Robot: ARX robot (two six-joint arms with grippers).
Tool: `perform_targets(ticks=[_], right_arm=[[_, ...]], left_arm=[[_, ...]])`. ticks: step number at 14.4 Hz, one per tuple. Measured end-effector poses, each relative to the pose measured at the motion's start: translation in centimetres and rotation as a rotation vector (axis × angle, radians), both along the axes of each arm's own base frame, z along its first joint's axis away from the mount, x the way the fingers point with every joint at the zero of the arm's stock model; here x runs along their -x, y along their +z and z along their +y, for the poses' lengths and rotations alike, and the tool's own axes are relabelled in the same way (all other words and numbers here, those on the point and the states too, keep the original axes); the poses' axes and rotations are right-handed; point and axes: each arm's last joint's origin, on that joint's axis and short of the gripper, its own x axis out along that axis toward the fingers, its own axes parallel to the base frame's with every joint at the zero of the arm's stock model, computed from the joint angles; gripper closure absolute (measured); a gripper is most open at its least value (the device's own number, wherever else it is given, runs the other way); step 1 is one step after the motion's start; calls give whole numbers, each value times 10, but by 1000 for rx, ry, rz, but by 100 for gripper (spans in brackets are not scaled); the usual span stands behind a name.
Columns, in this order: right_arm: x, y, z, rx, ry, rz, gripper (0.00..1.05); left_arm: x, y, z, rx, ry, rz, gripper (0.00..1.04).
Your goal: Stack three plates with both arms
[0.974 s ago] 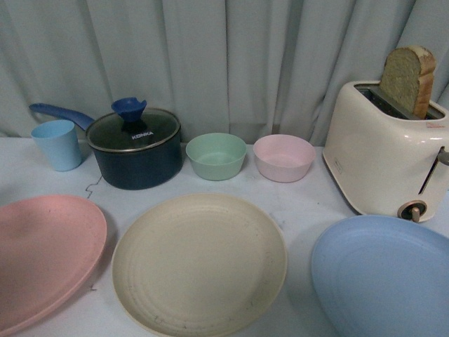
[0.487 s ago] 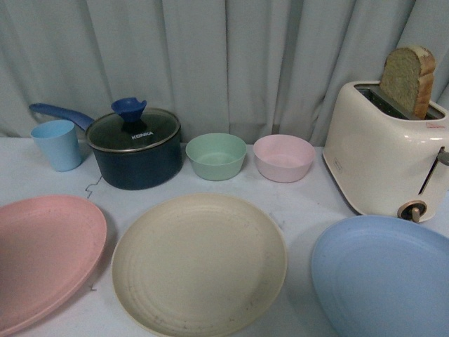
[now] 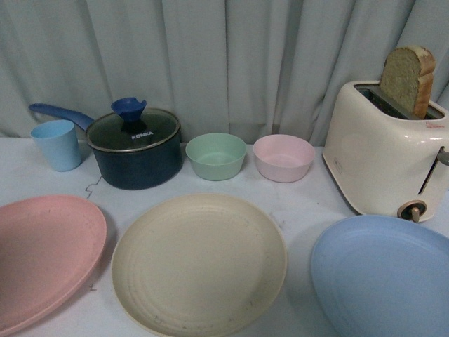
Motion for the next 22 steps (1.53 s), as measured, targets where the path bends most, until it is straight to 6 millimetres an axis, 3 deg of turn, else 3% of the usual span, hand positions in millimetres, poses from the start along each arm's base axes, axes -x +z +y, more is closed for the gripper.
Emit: perform_targets(ticks=[3,4,7,9,10,12,13,14,15,22], right_arm=[[0,0,0,0,0,0,6],[0,0,0,0,0,0,6],[0,0,0,0,0,0,6],[0,0,0,0,0,0,6],[0,0,0,0,0,1,6],[0,0,0,0,0,0,6],[0,0,0,0,0,0,6],[0,0,0,0,0,0,6],[0,0,0,0,0,0,6],[0,0,0,0,0,0,6]], left_arm=[[0,1,0,14,-9,-3,91],[0,7,1,26,-12,-9,99],[3,30,2,29,7,-30,102],[8,67,-4,-22,-10,-81,102],[13,88,-13,-54,-41,-118,102],[15,133,-63,-81,-211,-232,102],[10,149,-119,-68,-341,-313,102],[-10,98,-196,7,-468,-203,102],[-24,78,-201,55,-405,-169,102],[-26,69,-203,85,-387,-151,102]])
